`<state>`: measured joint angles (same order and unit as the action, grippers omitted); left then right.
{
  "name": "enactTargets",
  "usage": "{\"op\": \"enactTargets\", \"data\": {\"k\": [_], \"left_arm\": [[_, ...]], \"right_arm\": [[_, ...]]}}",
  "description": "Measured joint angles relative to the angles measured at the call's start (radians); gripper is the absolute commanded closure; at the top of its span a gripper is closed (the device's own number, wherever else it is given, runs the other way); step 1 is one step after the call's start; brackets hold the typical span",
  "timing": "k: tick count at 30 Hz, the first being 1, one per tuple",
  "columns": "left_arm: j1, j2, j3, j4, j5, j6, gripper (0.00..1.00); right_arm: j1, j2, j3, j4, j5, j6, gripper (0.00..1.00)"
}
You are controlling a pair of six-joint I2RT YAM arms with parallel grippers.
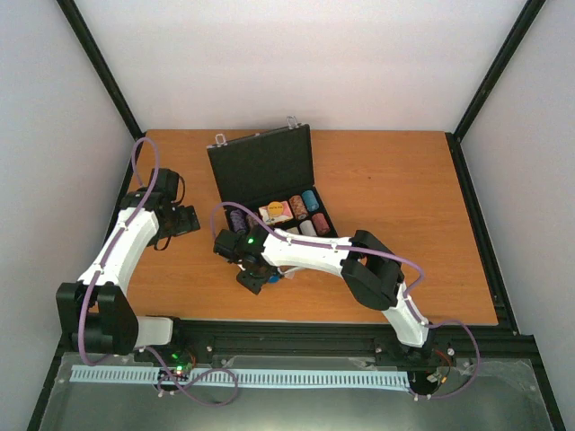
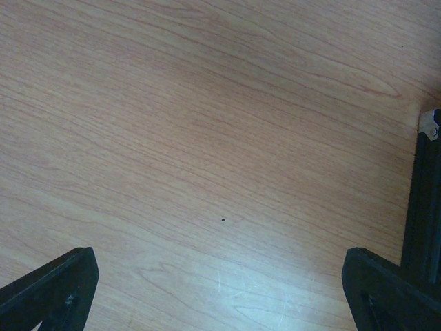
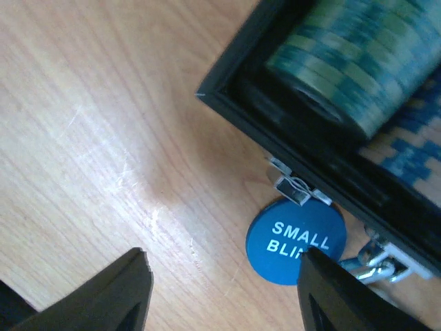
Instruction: Pack up texas hold em set
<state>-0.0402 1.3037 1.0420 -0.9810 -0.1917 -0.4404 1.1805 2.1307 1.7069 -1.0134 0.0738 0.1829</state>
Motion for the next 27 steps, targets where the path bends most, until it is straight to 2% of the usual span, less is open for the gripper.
{"op": "enactTargets", "data": {"k": [5, 8, 15, 27], "left_arm": [[0.0, 0.0, 0.0, 0.0, 0.0, 0.0, 0.0], [0.0, 0.0, 0.0, 0.0, 0.0, 0.0, 0.0], [0.0, 0.0, 0.0, 0.0, -0.002, 0.0, 0.0], [0.0, 0.0, 0.0, 0.0, -0.003, 0.0, 0.0]], "right_arm": [[0.0, -0.001, 0.003, -0.009, 0.005, -0.008, 0.09], [0.0, -0.002, -0.01, -0.003, 0.005, -0.009, 0.05], [-0.013, -0.002, -0.071, 0.029, -0.01, -0.02, 0.05], [-0.06, -0.025, -0.138, 0.125, -0.143, -0.063, 0.1]]}}
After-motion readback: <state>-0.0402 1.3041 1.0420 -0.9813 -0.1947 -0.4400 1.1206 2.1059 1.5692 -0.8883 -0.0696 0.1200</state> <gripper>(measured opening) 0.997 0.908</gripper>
